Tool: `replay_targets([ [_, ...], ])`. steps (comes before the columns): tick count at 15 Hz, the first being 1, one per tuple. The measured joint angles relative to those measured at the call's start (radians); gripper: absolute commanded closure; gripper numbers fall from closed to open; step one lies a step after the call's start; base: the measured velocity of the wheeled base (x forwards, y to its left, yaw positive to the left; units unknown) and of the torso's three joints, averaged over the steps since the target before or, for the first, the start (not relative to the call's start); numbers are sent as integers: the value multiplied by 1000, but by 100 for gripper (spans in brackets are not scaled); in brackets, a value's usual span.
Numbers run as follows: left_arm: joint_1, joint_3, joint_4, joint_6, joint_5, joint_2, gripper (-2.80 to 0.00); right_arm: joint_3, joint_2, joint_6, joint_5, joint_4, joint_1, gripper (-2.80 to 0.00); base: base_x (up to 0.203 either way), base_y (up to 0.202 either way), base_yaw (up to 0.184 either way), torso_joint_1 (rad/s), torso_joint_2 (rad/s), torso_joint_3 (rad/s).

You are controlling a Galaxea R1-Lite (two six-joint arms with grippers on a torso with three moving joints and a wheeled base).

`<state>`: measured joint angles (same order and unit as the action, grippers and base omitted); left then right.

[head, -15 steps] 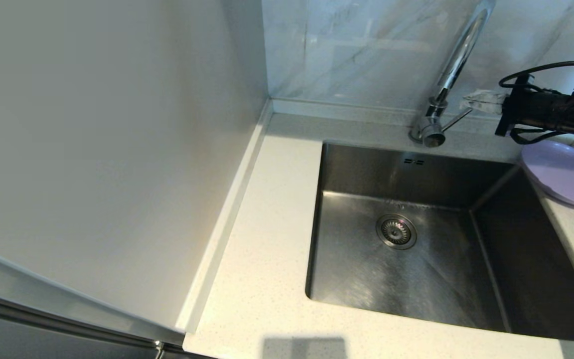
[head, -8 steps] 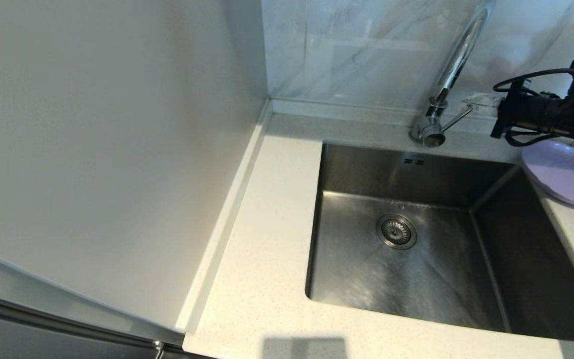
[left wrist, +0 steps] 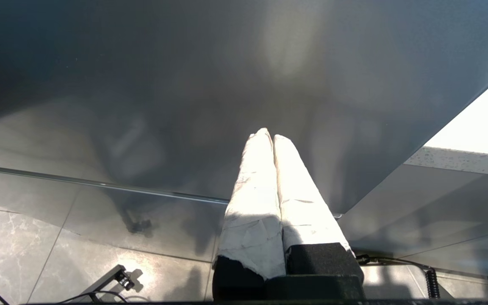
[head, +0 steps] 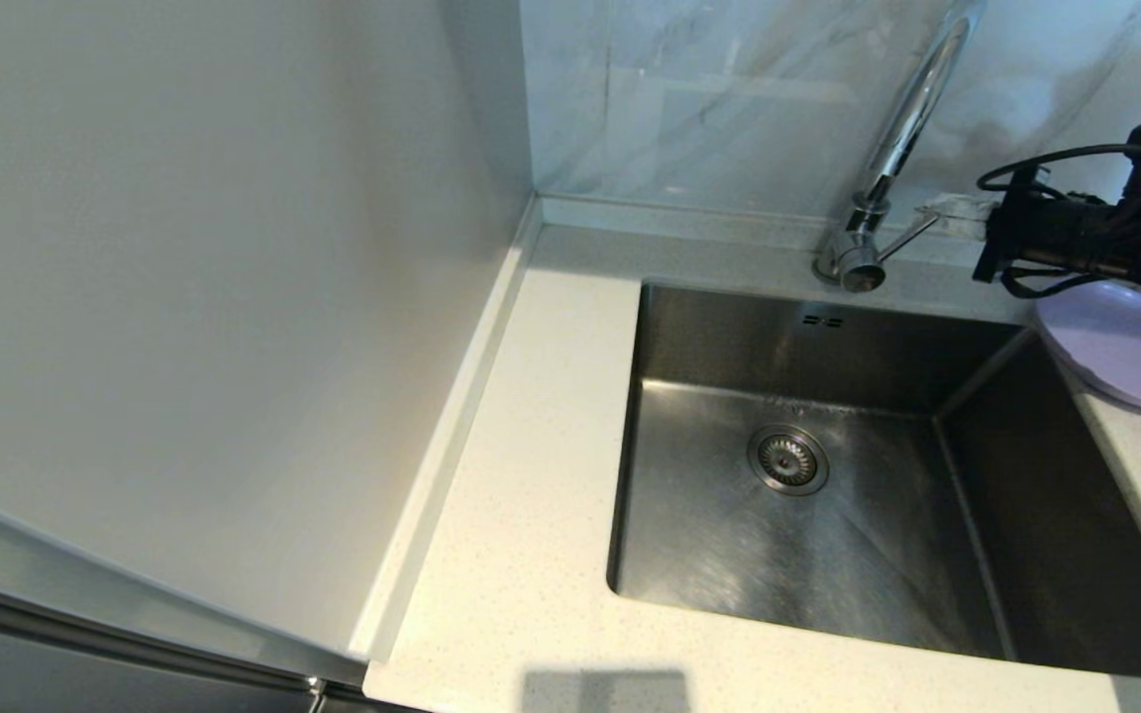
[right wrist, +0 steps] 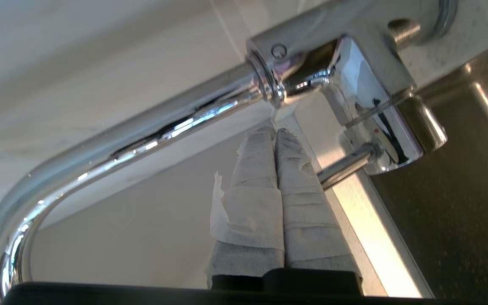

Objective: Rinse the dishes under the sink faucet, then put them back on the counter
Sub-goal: Turn on the faucet

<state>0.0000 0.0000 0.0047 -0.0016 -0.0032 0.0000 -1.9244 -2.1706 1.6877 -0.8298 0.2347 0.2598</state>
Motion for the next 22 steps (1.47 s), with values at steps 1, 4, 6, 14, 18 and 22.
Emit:
replay_targets([
  [1, 0, 0, 0, 0, 0, 0, 0, 2, 0, 0, -18, 0, 2, 0, 0, 0, 0, 0, 0, 0],
  [4, 0, 0, 0, 0, 0, 0, 0, 17, 6, 2, -90, 0, 15, 0, 0, 0, 0, 0, 0, 0],
  [6, 0, 0, 0, 0, 0, 0, 0, 20, 8, 3, -104, 0, 21, 0, 0, 0, 0, 0, 0, 0],
  [14, 0, 0, 0, 1, 0, 0, 0, 49, 16, 1, -188, 1, 28, 0, 0, 0, 0, 0, 0, 0],
  [18, 0, 0, 0, 1, 0, 0, 0, 65, 18, 1, -219, 1, 40, 0, 0, 0, 0, 0, 0, 0],
  [22, 0, 0, 0, 1, 0, 0, 0, 68, 19, -2, -212, 1, 42, 0, 0, 0, 0, 0, 0, 0],
])
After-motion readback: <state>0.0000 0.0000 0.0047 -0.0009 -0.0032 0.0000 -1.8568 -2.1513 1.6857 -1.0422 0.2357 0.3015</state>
